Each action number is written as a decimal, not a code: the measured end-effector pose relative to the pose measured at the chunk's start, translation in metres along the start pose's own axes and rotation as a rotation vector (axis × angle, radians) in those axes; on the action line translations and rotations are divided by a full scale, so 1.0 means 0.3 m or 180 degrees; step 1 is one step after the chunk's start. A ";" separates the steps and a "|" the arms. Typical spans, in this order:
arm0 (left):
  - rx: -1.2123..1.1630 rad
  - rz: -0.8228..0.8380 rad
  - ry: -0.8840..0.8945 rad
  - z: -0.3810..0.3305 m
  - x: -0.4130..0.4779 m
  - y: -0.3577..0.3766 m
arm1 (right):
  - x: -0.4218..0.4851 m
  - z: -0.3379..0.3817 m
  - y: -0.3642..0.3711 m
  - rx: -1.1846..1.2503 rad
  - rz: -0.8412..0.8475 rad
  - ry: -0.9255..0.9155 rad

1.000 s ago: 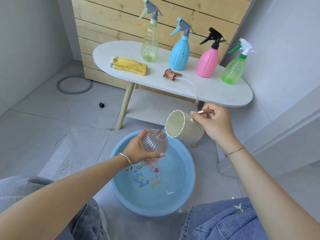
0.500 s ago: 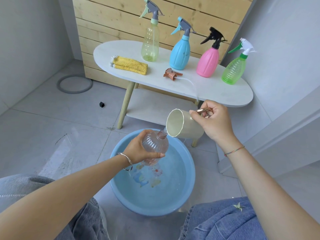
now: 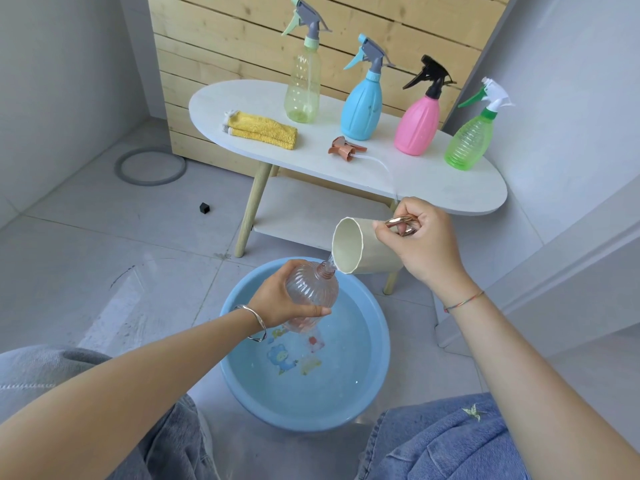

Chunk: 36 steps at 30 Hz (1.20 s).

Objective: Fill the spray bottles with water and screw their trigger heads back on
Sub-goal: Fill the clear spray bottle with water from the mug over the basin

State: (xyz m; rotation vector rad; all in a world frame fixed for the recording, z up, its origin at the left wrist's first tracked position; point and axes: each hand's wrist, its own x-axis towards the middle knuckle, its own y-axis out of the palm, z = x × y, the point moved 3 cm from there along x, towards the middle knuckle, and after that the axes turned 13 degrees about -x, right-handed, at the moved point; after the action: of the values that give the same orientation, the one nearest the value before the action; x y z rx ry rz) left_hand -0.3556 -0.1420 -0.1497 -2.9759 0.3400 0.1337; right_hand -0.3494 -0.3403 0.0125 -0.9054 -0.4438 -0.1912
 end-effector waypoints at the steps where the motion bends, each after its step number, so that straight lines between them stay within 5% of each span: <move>1: -0.0020 -0.0004 -0.0002 -0.001 0.000 0.000 | 0.001 0.004 0.001 -0.0017 -0.0006 -0.0026; 36: 0.0001 -0.0003 0.0010 -0.001 -0.002 0.002 | -0.007 0.091 0.052 -0.0956 0.0048 -0.1422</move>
State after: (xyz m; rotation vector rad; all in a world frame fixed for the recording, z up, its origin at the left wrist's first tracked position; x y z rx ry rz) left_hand -0.3562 -0.1425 -0.1495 -2.9763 0.3390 0.1290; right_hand -0.3541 -0.3092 0.0150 -1.2520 -0.8373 -0.0387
